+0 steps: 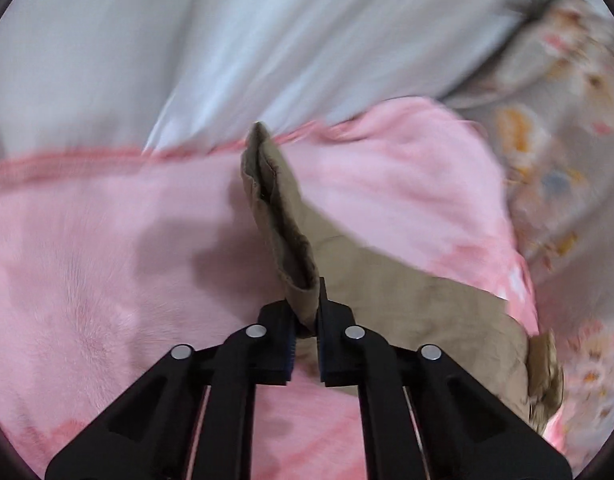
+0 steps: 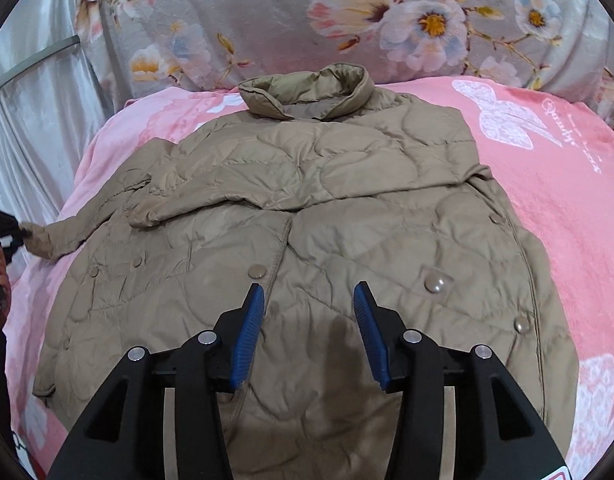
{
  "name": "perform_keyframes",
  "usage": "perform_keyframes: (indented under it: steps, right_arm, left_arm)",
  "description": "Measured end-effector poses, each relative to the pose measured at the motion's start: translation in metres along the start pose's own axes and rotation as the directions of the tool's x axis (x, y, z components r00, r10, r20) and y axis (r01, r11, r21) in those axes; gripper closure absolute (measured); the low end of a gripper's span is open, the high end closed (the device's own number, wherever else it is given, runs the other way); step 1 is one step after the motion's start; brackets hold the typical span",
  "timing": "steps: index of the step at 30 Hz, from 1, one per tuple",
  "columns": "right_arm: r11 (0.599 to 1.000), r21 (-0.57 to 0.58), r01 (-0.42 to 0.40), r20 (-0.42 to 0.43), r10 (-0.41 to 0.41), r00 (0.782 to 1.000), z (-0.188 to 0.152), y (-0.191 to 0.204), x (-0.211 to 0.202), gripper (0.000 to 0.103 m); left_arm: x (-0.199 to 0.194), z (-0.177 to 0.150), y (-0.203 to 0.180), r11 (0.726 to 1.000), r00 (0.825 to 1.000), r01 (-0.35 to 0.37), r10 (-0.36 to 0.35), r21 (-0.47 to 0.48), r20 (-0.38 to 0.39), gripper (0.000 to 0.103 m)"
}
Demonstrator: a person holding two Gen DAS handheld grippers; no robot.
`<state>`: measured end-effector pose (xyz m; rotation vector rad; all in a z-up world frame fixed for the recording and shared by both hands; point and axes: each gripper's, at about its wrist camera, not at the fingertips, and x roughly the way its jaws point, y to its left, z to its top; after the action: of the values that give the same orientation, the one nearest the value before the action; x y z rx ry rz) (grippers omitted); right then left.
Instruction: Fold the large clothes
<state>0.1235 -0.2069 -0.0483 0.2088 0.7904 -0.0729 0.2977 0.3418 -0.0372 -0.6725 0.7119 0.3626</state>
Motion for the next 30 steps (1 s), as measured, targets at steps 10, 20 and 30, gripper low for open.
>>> perform_keyframes:
  steps: [10, 20, 30]
  right_arm:
    - [1.0, 0.016, -0.012, -0.008, 0.013, 1.0, -0.014, -0.002, -0.005, 0.056]
    - [0.997, 0.081, 0.018, 0.001, -0.018, 1.0, -0.022, -0.031, -0.014, 0.056]
    - [0.99, 0.131, 0.049, -0.01, -0.048, 0.999, -0.032, -0.062, -0.014, 0.056]
  left_arm:
    - [-0.092, -0.056, -0.209, 0.845, 0.956, 0.249, -0.293, 0.474, 0.02, 0.098]
    - [-0.104, -0.205, -0.358, 0.595, 0.894, 0.427, -0.394, 0.681, -0.216, 0.098]
    - [-0.056, -0.329, -0.396, 0.507, 0.861, 0.508, -0.276, 0.697, -0.427, 0.098]
